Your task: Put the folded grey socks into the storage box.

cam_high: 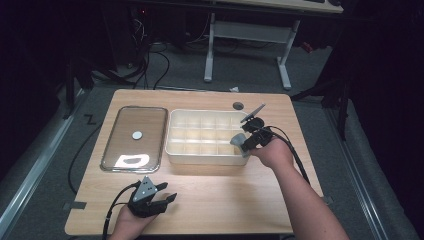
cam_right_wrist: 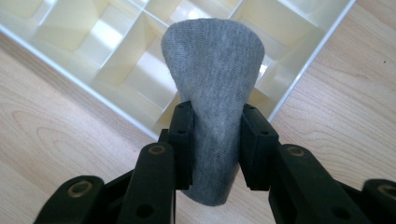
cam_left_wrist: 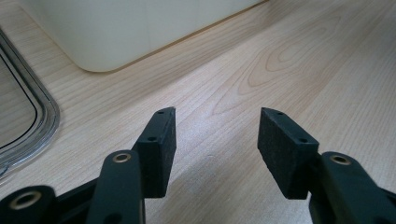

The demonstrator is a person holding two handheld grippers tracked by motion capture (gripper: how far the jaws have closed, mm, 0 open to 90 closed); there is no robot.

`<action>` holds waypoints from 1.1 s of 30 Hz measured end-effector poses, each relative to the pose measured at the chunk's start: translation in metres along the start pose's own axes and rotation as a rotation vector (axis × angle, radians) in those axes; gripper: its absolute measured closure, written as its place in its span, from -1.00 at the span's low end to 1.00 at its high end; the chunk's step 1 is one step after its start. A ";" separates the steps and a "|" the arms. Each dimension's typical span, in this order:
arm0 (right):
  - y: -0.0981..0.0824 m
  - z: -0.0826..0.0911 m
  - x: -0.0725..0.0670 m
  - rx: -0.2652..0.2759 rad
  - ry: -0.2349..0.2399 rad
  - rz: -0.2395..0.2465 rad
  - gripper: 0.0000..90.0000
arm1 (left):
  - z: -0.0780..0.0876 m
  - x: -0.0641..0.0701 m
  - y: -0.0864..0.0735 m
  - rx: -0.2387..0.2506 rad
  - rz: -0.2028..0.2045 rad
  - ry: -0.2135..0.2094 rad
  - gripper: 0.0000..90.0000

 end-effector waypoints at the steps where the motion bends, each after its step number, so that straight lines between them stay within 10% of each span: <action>1: 0.001 -0.002 0.001 -0.008 -0.001 -0.014 0.56 | 0.000 0.000 0.000 -0.001 0.001 0.000 0.06; 14: 0.005 -0.023 0.002 -0.098 -0.019 -0.047 0.60 | -0.001 0.001 0.000 -0.012 -0.011 -0.011 0.06; 33: 0.003 -0.055 -0.004 -0.193 -0.037 0.035 0.64 | -0.002 0.004 -0.001 -0.020 -0.023 -0.014 0.06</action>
Point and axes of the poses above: each handheld gripper's, and its own axes: z roughly backward along the jaws, y roughly out of its top, x roughly to its right, the point moved 6 cm from there along -z, roughly forward along the jaws, and after that the axes turned 2 degrees about z, right-handed, at the moved point
